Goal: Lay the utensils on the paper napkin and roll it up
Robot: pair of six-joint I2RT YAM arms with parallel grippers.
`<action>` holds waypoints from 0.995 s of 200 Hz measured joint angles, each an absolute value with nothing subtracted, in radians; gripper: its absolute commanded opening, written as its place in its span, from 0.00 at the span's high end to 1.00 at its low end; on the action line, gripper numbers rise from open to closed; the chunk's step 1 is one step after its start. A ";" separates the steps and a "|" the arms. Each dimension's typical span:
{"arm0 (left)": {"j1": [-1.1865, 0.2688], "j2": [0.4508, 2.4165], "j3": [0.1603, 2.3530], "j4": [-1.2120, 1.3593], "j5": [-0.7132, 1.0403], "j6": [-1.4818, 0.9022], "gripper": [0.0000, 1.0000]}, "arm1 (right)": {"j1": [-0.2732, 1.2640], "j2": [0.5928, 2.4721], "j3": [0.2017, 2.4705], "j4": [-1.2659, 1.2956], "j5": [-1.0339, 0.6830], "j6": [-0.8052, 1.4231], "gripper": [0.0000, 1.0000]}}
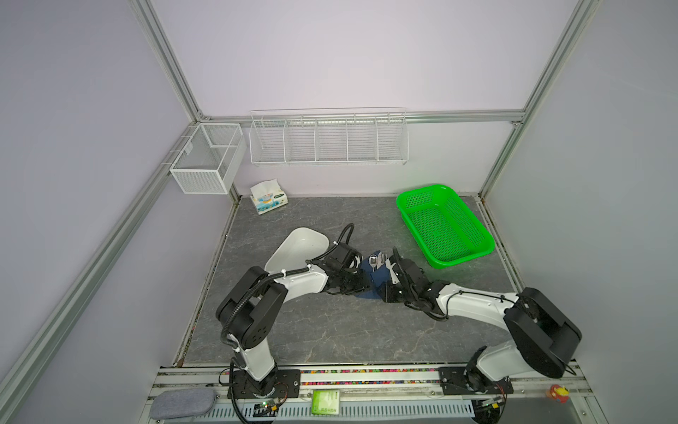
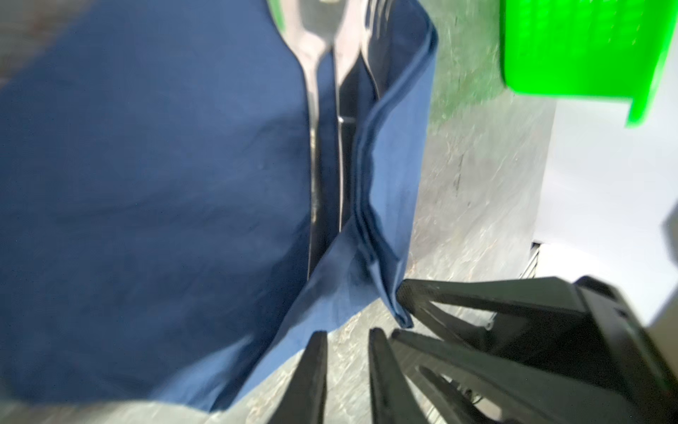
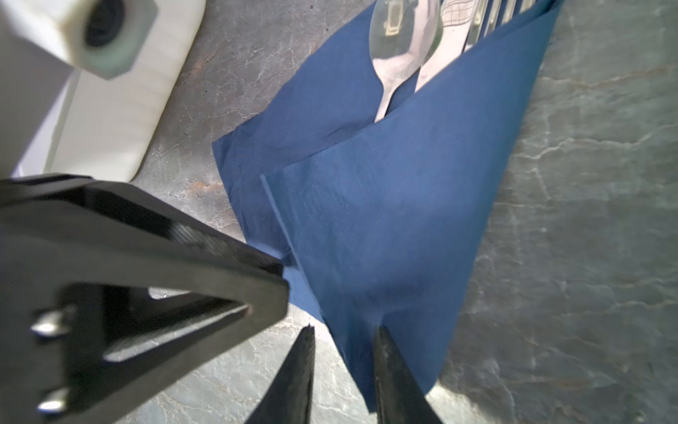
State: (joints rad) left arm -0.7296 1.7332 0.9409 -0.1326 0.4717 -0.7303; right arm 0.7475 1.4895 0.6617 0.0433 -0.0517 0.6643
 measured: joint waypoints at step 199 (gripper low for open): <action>-0.700 1.822 1.037 -0.151 0.478 -0.793 0.53 | 0.748 1.525 0.662 0.066 -0.062 0.665 0.71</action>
State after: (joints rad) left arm -0.7002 1.8225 1.0367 -0.1513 0.4782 -0.7929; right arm 0.7479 1.5246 0.6617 0.0658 -0.0616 0.6651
